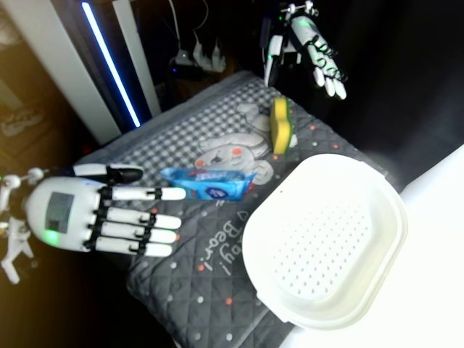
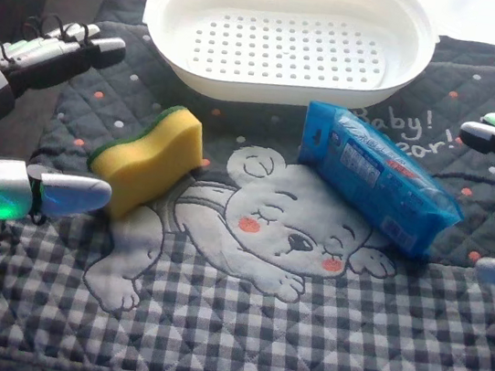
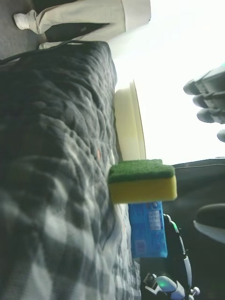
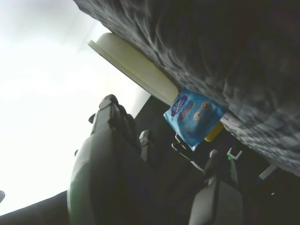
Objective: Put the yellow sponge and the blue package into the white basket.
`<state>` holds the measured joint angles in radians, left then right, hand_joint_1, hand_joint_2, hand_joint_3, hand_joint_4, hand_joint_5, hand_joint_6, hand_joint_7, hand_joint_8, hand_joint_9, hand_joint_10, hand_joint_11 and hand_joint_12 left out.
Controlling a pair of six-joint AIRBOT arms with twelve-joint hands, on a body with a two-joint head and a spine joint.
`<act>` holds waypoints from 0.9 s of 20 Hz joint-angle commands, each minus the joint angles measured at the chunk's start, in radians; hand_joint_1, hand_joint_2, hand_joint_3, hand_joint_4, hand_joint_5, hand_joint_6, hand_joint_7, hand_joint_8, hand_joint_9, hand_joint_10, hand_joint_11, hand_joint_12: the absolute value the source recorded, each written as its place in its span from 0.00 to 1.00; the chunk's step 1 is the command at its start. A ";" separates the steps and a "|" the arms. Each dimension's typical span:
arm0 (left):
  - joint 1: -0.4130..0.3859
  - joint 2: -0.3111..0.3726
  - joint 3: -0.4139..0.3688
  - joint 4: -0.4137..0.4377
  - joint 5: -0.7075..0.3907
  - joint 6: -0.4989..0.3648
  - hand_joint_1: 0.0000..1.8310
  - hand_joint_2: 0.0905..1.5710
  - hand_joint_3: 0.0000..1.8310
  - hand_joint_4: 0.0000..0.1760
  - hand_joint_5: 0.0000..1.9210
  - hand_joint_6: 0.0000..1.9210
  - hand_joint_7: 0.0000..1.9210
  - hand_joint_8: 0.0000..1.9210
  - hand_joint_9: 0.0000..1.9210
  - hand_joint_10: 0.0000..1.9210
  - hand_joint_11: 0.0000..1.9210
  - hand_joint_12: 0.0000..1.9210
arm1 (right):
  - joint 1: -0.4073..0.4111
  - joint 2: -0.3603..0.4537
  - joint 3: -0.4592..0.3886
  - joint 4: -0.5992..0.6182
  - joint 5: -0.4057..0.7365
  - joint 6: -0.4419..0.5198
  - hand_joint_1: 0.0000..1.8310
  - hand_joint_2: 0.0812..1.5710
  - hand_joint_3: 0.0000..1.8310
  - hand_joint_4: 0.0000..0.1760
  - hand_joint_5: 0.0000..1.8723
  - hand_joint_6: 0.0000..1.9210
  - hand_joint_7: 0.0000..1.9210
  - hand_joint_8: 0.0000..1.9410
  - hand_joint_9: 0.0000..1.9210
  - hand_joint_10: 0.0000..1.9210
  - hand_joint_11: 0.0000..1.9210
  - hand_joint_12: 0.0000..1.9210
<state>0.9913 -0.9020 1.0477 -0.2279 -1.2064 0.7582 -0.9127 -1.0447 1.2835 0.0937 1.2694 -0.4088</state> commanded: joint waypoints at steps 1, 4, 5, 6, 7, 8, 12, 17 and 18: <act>-0.003 0.001 0.001 -0.006 -0.110 -0.007 0.35 0.59 0.00 0.56 0.10 0.00 0.04 0.00 0.02 0.00 0.00 0.21 | 0.007 0.005 0.005 0.023 0.119 0.001 0.41 0.58 0.00 0.81 0.09 0.00 0.06 0.00 0.07 0.00 0.00 0.21; -0.005 -0.017 0.008 -0.006 -0.107 -0.007 0.33 0.59 0.00 0.62 0.09 0.00 0.04 0.00 0.01 0.00 0.00 0.19 | 0.007 -0.003 0.011 0.023 0.119 0.001 0.42 0.56 0.00 0.67 0.07 0.00 0.04 0.00 0.04 0.00 0.00 0.14; -0.012 -0.034 0.018 -0.006 -0.099 -0.007 0.34 0.59 0.00 0.49 0.08 0.00 0.04 0.00 0.02 0.00 0.00 0.22 | 0.007 -0.012 0.015 0.023 0.120 0.001 0.40 0.55 0.00 0.80 0.05 0.00 0.03 0.00 0.03 0.00 0.01 0.14; -0.027 -0.053 0.032 -0.005 -0.079 -0.007 0.37 0.58 0.00 0.37 0.09 0.00 0.04 0.00 0.02 0.00 0.00 0.22 | 0.008 -0.023 0.021 0.023 0.122 0.001 0.40 0.54 0.00 0.96 0.05 0.00 0.02 0.00 0.02 0.00 0.00 0.14; -0.043 -0.069 0.044 0.002 -0.059 -0.007 0.37 0.57 0.00 0.35 0.09 0.00 0.03 0.00 0.02 0.00 0.00 0.22 | 0.015 -0.031 0.024 0.024 0.125 0.001 0.39 0.53 0.00 0.99 0.03 0.01 0.00 0.00 0.00 0.00 0.00 0.07; -0.064 -0.084 0.057 0.013 -0.038 -0.007 0.35 0.55 0.00 0.36 0.08 0.00 0.01 0.00 0.00 0.00 0.00 0.21 | 0.025 -0.039 0.027 0.023 0.128 0.001 0.40 0.53 0.00 1.00 0.02 0.01 0.00 0.00 0.00 0.00 0.00 0.01; -0.103 -0.111 0.079 0.028 -0.009 -0.007 0.41 0.55 0.00 0.32 0.10 0.00 0.03 0.00 0.01 0.00 0.00 0.16 | 0.104 -0.079 0.043 -0.006 0.131 0.001 0.35 0.51 0.00 1.00 0.00 0.00 0.02 0.01 0.00 0.00 0.02 0.01; -0.137 -0.159 0.119 0.028 0.040 -0.007 0.45 0.49 0.00 0.40 0.11 0.00 0.04 0.00 0.04 0.00 0.00 0.25 | 0.166 -0.142 0.070 -0.018 0.120 0.001 0.41 0.54 0.00 1.00 0.00 0.00 0.03 0.01 0.00 0.00 0.04 0.02; -0.141 -0.166 0.125 0.028 0.047 -0.007 0.44 0.50 0.00 0.30 0.08 0.00 0.03 0.00 0.04 0.00 0.00 0.27 | 0.176 -0.157 0.079 -0.023 0.102 0.001 0.43 0.55 0.01 1.00 0.00 0.00 0.03 0.01 0.01 0.00 0.04 0.02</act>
<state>0.8581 -1.0718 1.1736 -0.2005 -1.0500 0.7589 -0.7357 -1.2205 1.3632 0.0452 1.2499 -0.4095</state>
